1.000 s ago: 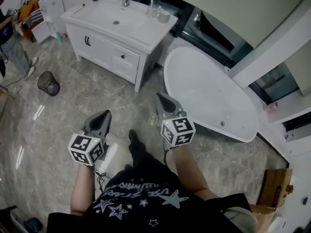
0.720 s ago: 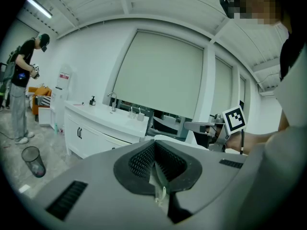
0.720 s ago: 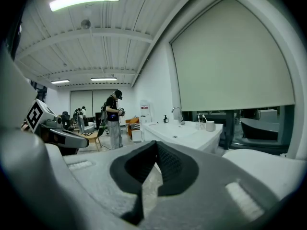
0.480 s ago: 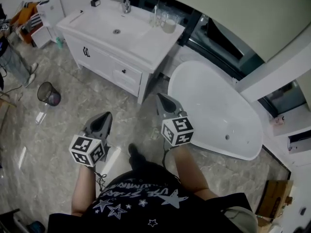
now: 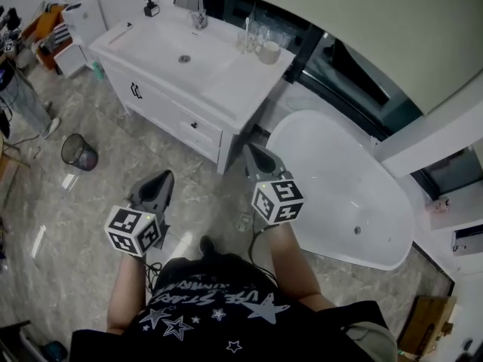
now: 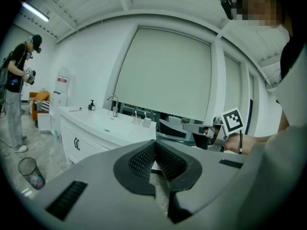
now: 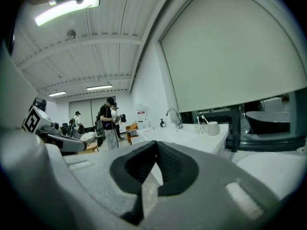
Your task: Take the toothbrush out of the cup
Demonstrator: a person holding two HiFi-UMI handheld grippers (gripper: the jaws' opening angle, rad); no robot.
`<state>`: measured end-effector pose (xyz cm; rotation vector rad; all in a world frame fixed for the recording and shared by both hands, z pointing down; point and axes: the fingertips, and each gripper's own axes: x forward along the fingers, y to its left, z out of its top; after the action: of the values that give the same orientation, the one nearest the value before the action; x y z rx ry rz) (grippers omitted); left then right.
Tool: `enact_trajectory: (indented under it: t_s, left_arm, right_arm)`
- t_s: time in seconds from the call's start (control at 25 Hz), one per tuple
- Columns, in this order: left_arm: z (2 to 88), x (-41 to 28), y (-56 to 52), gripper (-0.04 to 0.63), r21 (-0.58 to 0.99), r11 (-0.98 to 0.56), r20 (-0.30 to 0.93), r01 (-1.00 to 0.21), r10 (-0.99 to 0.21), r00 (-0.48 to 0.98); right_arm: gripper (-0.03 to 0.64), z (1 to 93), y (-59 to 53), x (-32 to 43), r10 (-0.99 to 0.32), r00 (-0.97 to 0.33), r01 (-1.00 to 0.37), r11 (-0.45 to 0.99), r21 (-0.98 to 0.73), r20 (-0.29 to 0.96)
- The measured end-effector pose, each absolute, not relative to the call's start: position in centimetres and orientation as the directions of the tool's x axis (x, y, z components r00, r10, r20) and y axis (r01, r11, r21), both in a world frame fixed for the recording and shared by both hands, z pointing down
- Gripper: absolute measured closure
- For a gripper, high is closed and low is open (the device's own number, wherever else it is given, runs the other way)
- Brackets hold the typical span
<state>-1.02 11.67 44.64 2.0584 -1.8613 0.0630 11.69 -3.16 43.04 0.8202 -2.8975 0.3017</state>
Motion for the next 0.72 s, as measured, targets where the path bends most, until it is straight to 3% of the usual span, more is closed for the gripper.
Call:
enact_trajectory:
  t_s: [0.44,0.72]
  left_arm:
    - [44.1,-3.4,9.1,0.588,0.235,-0.066,0.278,-0.970,-0.952,0.132]
    - [45.4,-5.9,4.5,0.588,0.268,-0.157,0.274,-0.950,-0.933,0.232]
  right_arm:
    - [0.617,43.7,-4.9,10.9,-0.513,-0.836,-0.543,0.826,-0.152,0.193]
    - [0.617,44.2,-8.0,10.3,-0.597,-0.769,-0.630,0.767,-0.120,0.228]
